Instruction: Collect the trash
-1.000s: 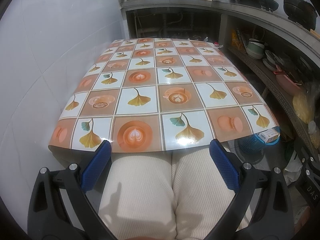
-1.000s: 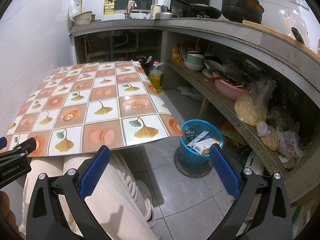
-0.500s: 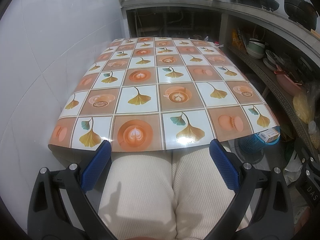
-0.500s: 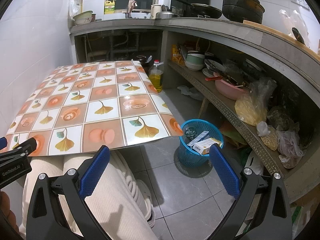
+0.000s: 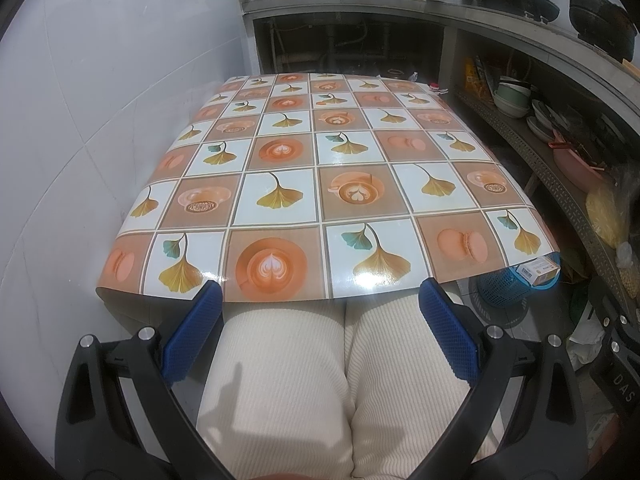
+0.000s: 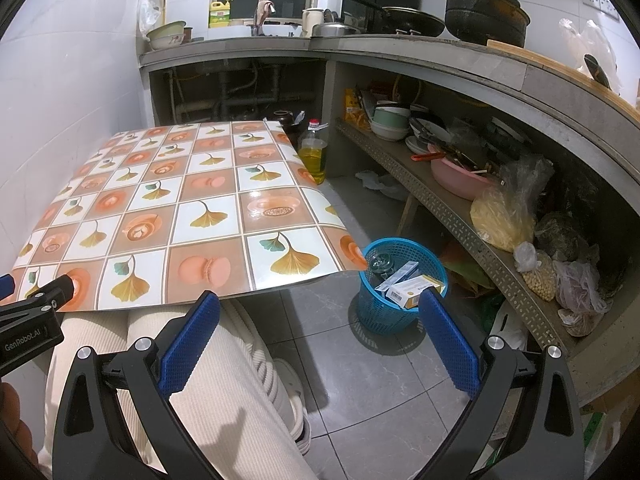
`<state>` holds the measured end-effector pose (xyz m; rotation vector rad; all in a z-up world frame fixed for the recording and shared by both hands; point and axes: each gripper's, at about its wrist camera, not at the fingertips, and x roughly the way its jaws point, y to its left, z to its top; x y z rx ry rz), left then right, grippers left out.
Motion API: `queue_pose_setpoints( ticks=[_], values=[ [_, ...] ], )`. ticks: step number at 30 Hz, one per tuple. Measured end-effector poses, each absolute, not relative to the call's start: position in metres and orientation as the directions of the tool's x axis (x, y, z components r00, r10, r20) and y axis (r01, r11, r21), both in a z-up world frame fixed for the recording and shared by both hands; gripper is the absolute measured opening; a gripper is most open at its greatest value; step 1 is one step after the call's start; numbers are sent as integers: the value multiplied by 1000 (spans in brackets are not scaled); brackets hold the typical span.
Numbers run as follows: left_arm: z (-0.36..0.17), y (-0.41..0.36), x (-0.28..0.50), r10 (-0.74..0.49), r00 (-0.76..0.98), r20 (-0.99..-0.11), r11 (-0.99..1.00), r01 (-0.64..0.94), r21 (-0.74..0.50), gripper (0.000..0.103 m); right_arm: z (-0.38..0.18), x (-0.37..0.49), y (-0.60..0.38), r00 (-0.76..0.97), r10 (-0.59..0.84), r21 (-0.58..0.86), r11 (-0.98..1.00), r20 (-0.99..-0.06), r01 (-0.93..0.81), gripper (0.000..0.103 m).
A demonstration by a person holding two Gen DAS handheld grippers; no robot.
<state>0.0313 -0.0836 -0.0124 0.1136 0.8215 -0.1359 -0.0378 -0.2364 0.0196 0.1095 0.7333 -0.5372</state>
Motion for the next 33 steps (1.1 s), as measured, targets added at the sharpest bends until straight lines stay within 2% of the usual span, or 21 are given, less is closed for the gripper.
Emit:
queue_pose_setpoints(
  ticks=[33],
  values=[
    [-13,-81,33,-79,673,-736,985,164,44,95,20,-37,-235,614,-428,-89,860,-663,503,97]
  ],
)
